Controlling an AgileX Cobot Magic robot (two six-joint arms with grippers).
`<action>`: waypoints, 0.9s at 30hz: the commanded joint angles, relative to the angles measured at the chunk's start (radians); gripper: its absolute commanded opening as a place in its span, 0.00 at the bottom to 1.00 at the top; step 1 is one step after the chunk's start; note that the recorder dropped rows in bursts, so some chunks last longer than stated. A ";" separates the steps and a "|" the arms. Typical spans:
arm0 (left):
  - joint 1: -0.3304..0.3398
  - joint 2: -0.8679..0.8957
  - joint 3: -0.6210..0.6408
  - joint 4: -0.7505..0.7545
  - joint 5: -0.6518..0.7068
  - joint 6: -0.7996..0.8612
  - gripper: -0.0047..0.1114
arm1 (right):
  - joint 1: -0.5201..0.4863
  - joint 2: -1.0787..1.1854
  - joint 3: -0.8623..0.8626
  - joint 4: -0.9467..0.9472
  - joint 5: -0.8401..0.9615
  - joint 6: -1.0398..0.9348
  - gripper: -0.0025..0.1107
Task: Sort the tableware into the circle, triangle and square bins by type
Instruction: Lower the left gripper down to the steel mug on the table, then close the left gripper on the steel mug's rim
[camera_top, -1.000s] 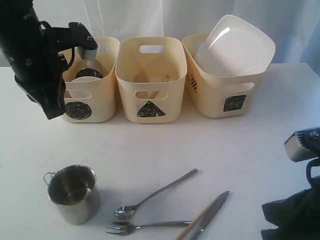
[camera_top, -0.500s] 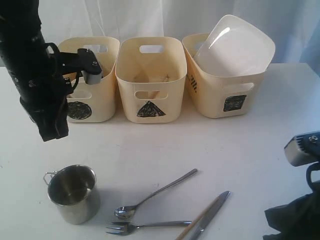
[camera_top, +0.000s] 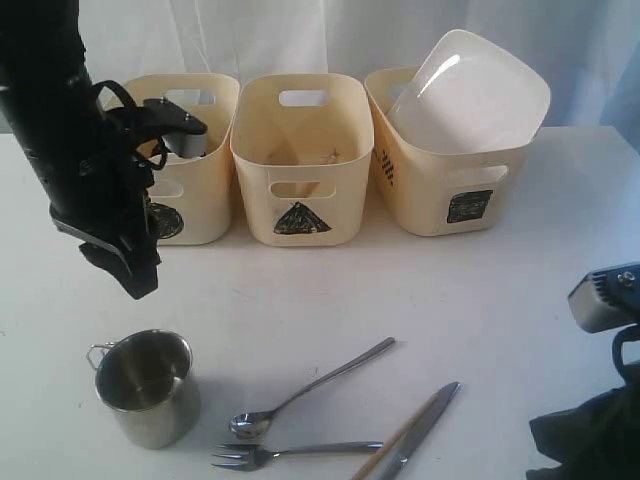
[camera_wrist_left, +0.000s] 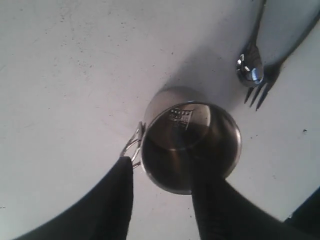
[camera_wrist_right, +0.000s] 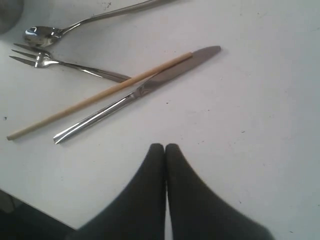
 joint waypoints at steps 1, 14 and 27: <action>0.000 0.005 0.037 -0.036 0.093 0.015 0.42 | -0.003 -0.006 0.008 -0.008 -0.022 0.001 0.02; 0.000 0.078 0.163 -0.029 -0.085 0.095 0.42 | -0.003 -0.006 0.008 -0.006 -0.014 0.001 0.02; 0.000 0.097 0.164 -0.029 -0.188 0.130 0.42 | -0.003 -0.006 0.008 0.000 0.004 0.009 0.02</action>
